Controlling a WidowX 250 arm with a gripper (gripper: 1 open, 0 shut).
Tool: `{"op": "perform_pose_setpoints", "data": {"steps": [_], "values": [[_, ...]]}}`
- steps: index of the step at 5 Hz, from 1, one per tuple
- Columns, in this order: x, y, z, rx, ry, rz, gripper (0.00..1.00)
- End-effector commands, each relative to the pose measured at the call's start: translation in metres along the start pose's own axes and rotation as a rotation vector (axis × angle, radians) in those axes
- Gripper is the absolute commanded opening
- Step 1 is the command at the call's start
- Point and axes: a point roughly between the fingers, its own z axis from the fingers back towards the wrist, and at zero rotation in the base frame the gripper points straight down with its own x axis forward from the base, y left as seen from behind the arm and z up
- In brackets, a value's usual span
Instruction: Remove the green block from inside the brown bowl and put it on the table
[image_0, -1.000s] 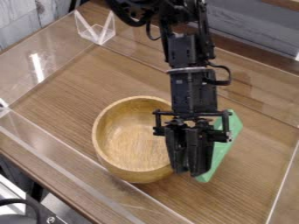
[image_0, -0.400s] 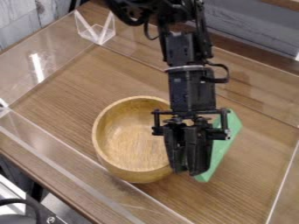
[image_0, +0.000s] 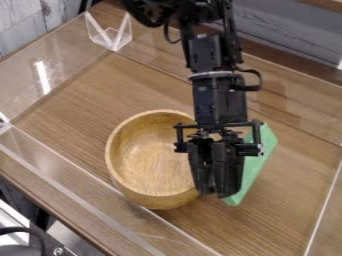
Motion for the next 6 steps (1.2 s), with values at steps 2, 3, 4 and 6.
{"op": "perform_pose_setpoints", "data": {"steps": [2,3,4,6], "values": [[0.0003,-0.0062,0.0129,-0.007,-0.044,-0.040,0.00],[-0.0004,-0.0075,0.0118,-0.014,-0.034,-0.045,0.00],[-0.0009,-0.0088,0.0107,-0.020,-0.024,-0.050,0.00],[-0.0017,-0.0109,0.0084,-0.033,-0.005,-0.062,0.00]]}}
